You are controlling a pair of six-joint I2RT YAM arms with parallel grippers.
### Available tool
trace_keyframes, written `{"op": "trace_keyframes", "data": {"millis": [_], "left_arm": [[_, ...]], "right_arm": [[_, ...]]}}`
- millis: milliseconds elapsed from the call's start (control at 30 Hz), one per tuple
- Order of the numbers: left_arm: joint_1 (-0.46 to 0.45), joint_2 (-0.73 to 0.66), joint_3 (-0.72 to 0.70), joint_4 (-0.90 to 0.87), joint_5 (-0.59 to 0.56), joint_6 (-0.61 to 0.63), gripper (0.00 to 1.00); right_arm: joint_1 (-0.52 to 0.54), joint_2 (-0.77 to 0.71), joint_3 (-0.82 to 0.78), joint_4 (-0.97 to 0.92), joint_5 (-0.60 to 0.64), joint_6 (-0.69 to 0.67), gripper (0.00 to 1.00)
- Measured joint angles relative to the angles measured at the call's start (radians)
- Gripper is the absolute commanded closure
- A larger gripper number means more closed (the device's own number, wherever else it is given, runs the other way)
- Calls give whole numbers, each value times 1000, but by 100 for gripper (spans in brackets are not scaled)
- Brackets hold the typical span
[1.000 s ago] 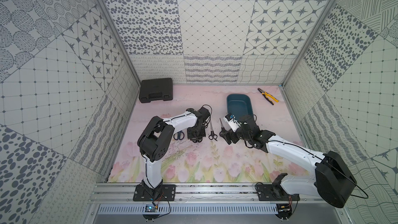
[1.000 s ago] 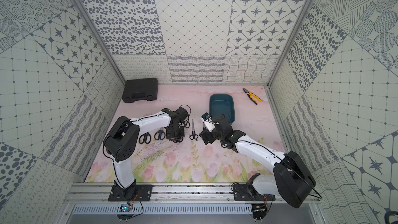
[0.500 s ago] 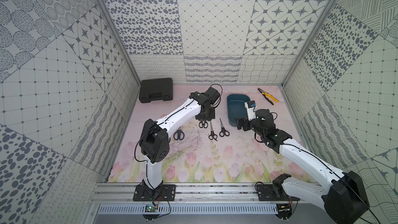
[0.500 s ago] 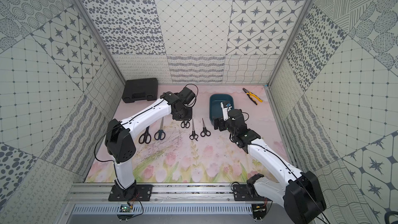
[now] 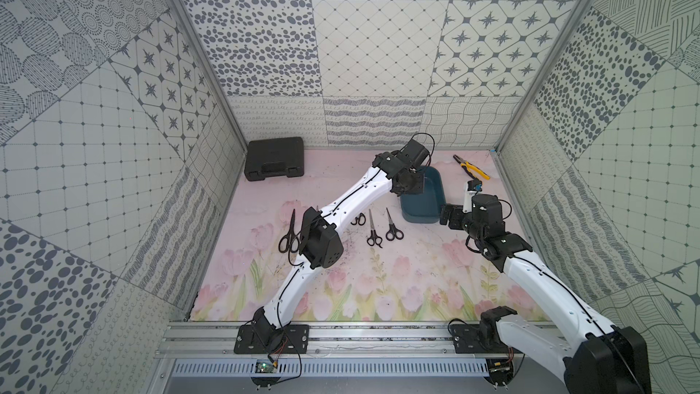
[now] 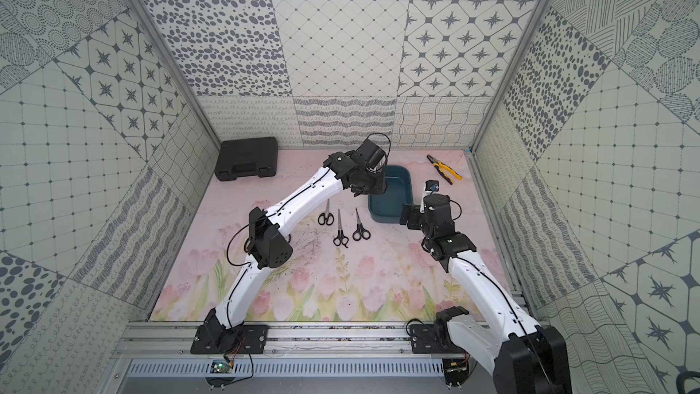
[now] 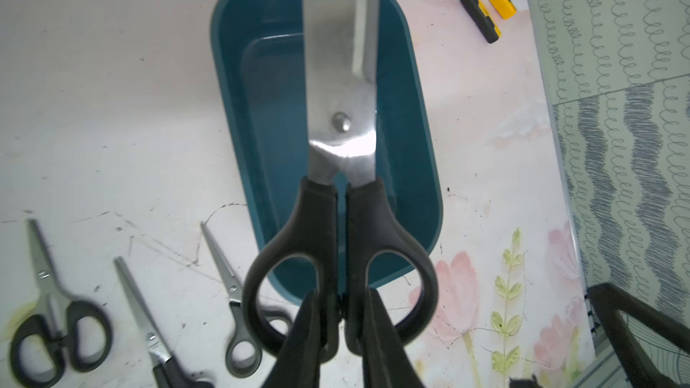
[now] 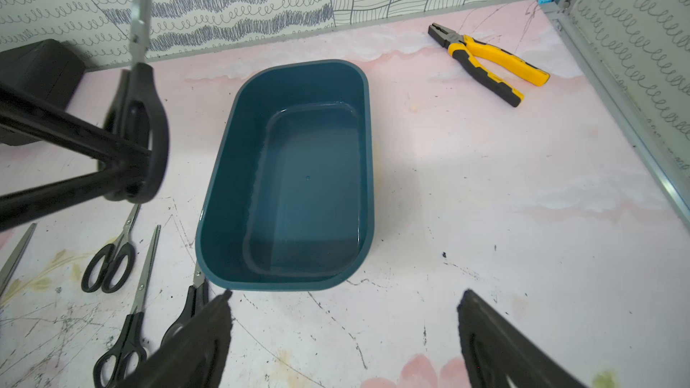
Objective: Put the scissors into the storage box
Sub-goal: Place the scissors in the storage box.
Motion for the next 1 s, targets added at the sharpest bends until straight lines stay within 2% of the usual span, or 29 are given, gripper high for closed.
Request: {"op": "trace_keyframes", "data": {"millis": [533,733,800,867,933,1000], "left_arm": [[17,229,23,219,161,-106,100],[31,258,23,264,196,-158,100],[35,266,24,274,209,-172,96],[39,273,24,283,220,-185,98],[42,279,24,292,235,-192,88],[46,283,24,298,245,-197,88]], "right_arm": [[0,-56,-43,12,29,16,4],[0,-54,-50,18,34,19,3],[0,-53,-50,20,38,19,3],[0,-53,-50,23,44,17,4],[0,-53,-50,25,50,16,3],[0,-53,-50,28,55,16,4]]}}
